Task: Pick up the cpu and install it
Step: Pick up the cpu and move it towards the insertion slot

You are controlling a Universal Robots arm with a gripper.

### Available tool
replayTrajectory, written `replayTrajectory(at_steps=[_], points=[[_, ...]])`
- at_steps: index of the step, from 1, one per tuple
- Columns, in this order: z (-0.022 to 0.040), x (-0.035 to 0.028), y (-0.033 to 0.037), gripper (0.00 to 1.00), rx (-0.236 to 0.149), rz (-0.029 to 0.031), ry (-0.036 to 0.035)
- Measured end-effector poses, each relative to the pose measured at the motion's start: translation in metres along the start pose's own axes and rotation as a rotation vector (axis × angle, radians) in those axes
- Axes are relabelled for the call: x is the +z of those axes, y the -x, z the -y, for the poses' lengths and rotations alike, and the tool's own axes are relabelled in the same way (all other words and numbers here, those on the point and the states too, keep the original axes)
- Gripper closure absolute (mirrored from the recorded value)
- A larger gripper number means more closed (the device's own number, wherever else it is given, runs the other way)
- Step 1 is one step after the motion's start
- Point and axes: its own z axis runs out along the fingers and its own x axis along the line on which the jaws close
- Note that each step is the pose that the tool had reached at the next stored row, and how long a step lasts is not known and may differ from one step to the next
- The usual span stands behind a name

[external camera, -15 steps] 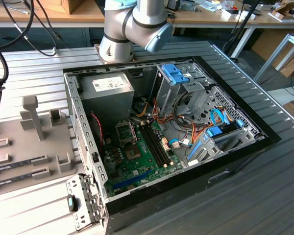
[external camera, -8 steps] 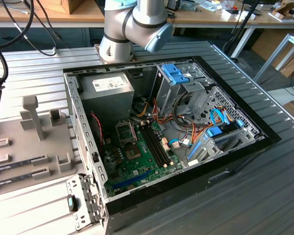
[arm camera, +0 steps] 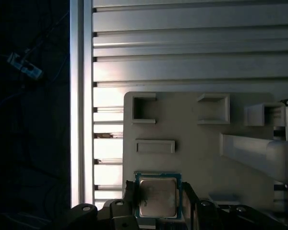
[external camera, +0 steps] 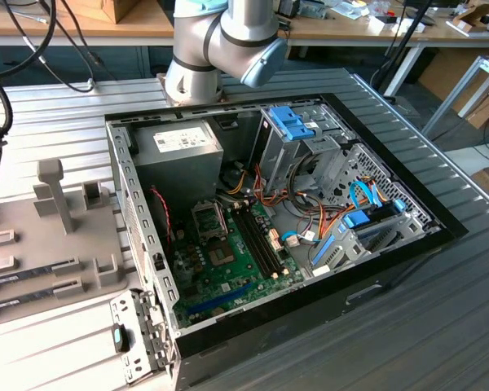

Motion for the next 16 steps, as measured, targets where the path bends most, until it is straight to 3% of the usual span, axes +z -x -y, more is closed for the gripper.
replayTrajectory(at_steps=[16], points=[[-0.0003, -0.0092, -0.0004, 0.53, 0.0, 0.0, 0.0]])
